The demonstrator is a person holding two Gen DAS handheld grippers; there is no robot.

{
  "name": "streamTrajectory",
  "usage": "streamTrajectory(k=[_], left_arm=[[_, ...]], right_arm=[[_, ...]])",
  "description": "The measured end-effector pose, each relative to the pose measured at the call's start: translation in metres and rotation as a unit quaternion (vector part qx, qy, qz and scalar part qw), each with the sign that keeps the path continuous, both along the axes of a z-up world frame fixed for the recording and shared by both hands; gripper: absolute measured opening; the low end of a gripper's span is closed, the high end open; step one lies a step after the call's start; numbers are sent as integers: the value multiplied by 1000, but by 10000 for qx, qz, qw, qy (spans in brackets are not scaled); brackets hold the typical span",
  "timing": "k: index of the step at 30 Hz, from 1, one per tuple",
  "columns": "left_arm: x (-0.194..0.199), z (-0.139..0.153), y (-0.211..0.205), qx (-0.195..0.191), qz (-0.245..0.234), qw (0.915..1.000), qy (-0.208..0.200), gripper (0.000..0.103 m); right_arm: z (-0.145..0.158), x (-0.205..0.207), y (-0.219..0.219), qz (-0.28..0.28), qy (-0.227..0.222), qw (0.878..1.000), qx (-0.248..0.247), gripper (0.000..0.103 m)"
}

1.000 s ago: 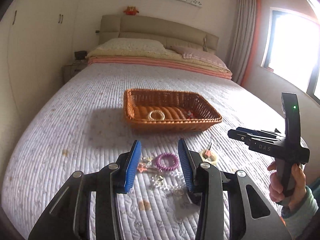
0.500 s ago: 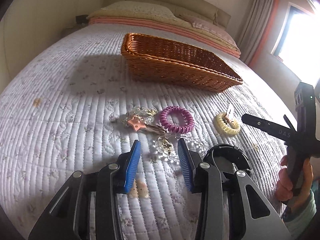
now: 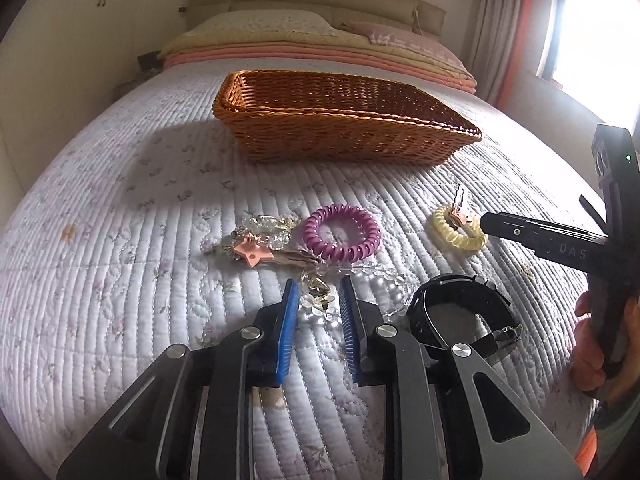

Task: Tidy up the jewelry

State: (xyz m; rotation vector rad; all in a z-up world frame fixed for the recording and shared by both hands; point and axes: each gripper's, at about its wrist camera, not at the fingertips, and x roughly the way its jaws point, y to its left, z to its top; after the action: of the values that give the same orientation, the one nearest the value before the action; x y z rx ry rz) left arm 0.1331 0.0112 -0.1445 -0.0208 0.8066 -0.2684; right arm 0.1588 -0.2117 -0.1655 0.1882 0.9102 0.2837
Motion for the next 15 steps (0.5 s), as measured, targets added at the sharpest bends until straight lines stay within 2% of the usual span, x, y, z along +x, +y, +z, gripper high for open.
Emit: streamTrajectory(k=[5, 8, 15], left_arm=[[1, 0, -3, 44, -59, 10000, -49, 20], [1, -2, -3, 64, -81, 9999, -39, 20], [2, -6, -2, 22, -77, 10000, -8, 20]], right_arm=[[5, 4, 0, 26, -40, 10000, 49, 36], [8, 15, 4, 169, 66, 9993, 328, 36], [-3, 49, 17, 128, 368, 9980, 506, 36]])
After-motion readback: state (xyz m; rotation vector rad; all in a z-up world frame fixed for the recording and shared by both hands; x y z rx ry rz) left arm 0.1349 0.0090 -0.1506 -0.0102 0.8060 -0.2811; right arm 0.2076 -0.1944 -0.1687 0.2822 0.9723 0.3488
